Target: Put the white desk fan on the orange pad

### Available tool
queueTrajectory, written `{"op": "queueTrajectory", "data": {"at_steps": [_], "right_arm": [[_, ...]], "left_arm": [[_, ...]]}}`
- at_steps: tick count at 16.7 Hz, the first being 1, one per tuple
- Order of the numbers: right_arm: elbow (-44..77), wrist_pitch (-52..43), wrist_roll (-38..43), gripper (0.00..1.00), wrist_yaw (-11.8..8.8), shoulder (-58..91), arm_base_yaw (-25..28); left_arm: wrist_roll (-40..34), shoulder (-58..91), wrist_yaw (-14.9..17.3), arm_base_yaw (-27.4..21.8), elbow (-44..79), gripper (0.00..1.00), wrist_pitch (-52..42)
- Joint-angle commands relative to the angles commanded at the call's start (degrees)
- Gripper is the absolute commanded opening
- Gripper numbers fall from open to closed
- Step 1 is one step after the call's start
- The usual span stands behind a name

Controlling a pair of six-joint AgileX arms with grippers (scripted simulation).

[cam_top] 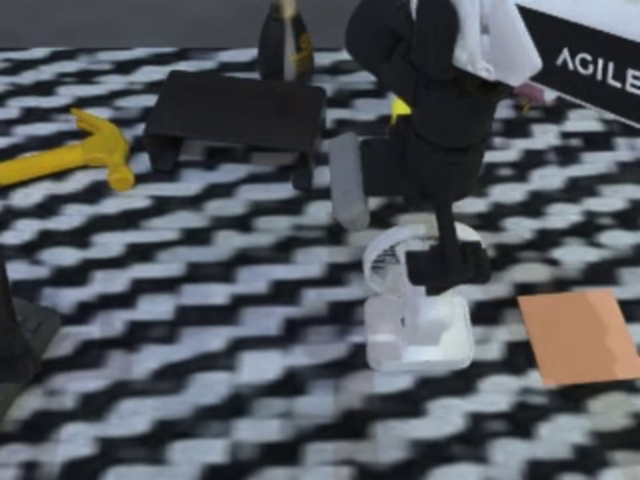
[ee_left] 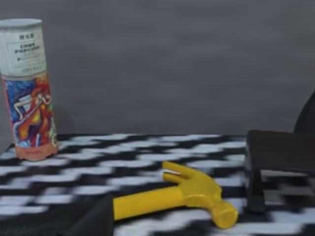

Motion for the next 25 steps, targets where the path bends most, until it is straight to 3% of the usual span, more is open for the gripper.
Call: {"op": "queueTrajectory", "data": {"at_steps": [2, 15, 25], "right_arm": [[0.0, 0.0, 0.0, 1.0, 0.0, 0.0, 0.0], [0.0, 0.0, 0.0, 0.02, 0.0, 0.0, 0.0], [0.08, -0.27, 0.08, 0.0, -0.03, -0.24, -0.08]], "left_arm": [[0.0, 0.0, 0.0, 0.0, 0.0, 1.0, 0.0], [0.0, 0.0, 0.0, 0.0, 0.0, 1.0, 0.0], [0.0, 0.0, 0.0, 0.0, 0.0, 1.0, 0.0]]}}
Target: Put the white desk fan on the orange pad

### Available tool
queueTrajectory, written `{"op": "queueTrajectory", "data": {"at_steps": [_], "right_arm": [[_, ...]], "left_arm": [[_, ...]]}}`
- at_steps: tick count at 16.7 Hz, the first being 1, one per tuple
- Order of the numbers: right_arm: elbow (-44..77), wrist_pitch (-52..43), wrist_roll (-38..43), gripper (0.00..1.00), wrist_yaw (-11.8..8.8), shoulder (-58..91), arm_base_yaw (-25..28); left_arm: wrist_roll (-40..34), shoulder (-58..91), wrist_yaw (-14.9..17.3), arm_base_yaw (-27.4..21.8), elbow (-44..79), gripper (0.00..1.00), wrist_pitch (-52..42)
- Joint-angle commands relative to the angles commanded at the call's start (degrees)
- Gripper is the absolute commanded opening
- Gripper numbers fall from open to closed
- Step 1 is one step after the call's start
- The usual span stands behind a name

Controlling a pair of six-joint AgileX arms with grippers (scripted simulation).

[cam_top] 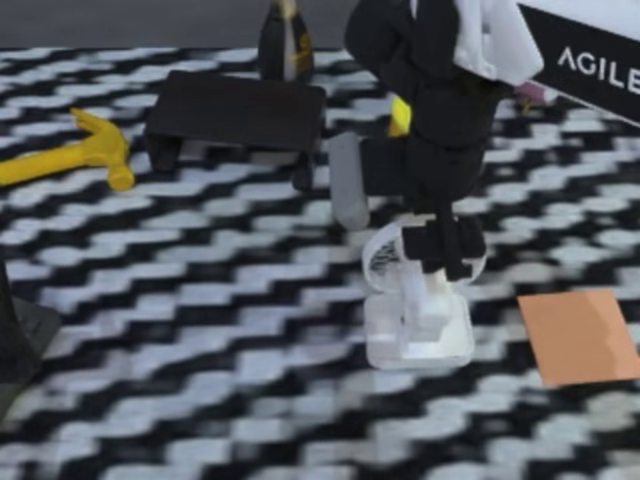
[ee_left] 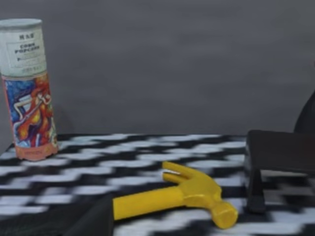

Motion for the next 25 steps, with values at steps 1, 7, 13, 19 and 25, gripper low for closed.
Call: {"op": "queueTrajectory", "data": {"at_steps": [1, 7, 13, 19, 25], "right_arm": [[0.8, -0.79, -0.02, 0.0, 0.0, 0.12, 0.04], [11.94, -11.05, -0.11, 0.0, 0.01, 0.87, 0.45], [12.22, -11.61, 0.5, 0.0, 0.04, 0.78, 0.22], [7.49, -12.01, 14.98, 0.0, 1.1, 0.89, -0.84], [1.59, -9.77, 47.1, 0.0, 2.27, -3.18, -4.28]], "left_arm": [[0.0, 0.0, 0.0, 0.0, 0.0, 1.0, 0.0], [0.0, 0.0, 0.0, 0.0, 0.0, 1.0, 0.0], [0.0, 0.0, 0.0, 0.0, 0.0, 1.0, 0.0], [0.0, 0.0, 0.0, 0.0, 0.0, 1.0, 0.0], [0.0, 0.0, 0.0, 0.0, 0.0, 1.0, 0.0]]}}
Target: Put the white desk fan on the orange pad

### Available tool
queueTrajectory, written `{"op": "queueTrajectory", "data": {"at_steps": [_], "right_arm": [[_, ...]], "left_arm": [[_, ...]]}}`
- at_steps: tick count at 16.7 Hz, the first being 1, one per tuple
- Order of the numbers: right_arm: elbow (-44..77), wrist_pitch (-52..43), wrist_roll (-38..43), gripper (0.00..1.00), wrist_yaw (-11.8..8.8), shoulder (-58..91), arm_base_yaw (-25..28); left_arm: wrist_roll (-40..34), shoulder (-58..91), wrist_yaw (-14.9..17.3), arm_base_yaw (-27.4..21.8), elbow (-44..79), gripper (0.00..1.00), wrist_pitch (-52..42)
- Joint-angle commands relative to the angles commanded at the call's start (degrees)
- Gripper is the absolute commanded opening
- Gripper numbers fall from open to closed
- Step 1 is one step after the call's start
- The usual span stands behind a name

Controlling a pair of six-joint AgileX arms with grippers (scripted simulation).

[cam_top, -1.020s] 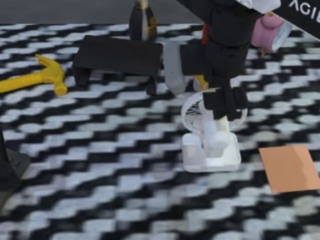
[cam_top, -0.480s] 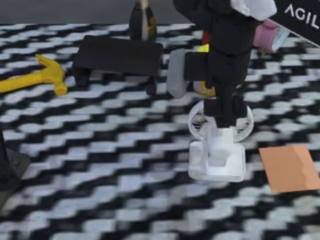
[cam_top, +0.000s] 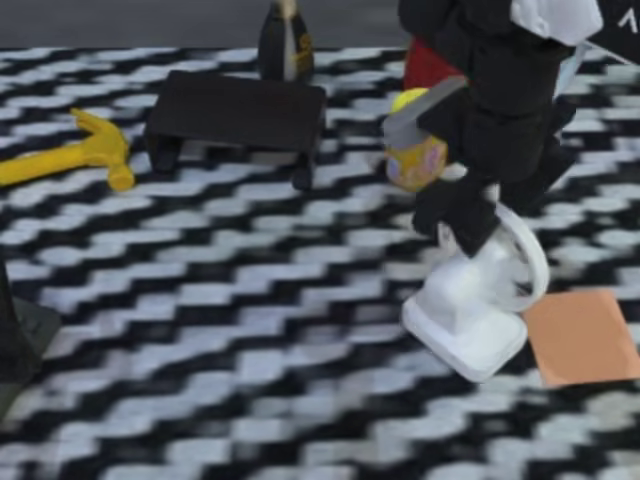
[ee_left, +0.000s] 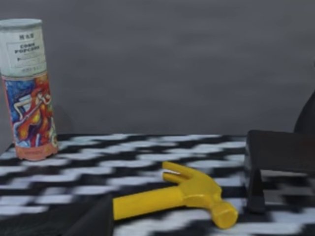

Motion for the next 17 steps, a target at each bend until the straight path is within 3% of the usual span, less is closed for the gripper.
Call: {"op": "queueTrajectory", "data": {"at_steps": [12, 17], "right_arm": [[-11.91, 5.93, 78.57, 0.0, -1.04, -15.82, -10.54], [-17.87, 5.04, 102.96, 0.0, -1.96, -19.59, -14.65]], "left_arm": [[0.0, 0.0, 0.0, 0.0, 0.0, 1.0, 0.0], [0.0, 0.0, 0.0, 0.0, 0.0, 1.0, 0.0]]}}
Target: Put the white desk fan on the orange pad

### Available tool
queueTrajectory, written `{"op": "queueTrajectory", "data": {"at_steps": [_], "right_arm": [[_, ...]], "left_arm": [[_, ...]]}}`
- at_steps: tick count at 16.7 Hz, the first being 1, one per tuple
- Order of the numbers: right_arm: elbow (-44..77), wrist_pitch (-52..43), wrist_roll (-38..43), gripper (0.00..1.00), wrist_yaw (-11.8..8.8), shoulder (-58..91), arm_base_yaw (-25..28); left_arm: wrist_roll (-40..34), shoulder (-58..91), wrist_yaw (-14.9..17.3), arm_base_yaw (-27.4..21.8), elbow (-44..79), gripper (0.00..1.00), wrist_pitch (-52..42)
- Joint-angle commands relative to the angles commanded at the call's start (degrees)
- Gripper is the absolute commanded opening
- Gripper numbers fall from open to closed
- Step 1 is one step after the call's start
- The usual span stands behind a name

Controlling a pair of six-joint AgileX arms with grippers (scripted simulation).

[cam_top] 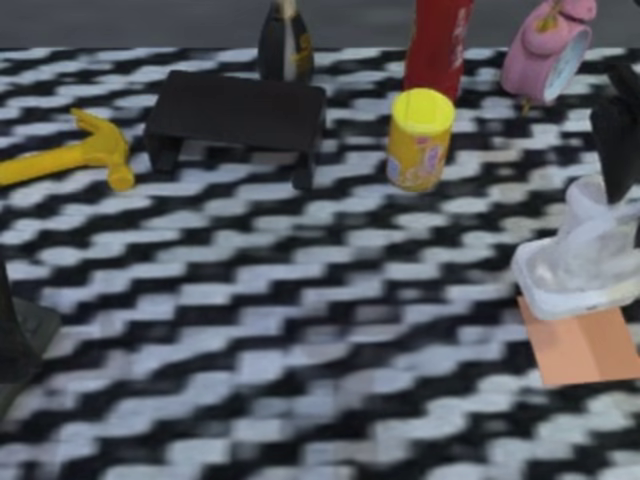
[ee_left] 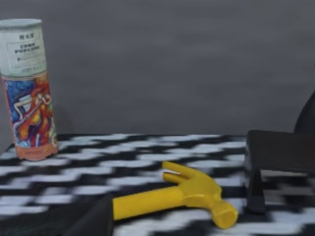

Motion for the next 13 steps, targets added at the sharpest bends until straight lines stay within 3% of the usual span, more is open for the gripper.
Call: {"op": "queueTrajectory", "data": {"at_steps": [4, 13], "right_arm": [[-2.99, -1.1, 9.3, 0.0, -0.51, -1.1, -1.85], [-5.16, 1.07, 10.26, 0.0, -0.55, -0.94, -1.93]], "left_arm": [[0.0, 0.0, 0.0, 0.0, 0.0, 1.0, 0.0], [0.0, 0.0, 0.0, 0.0, 0.0, 1.0, 0.0]]}}
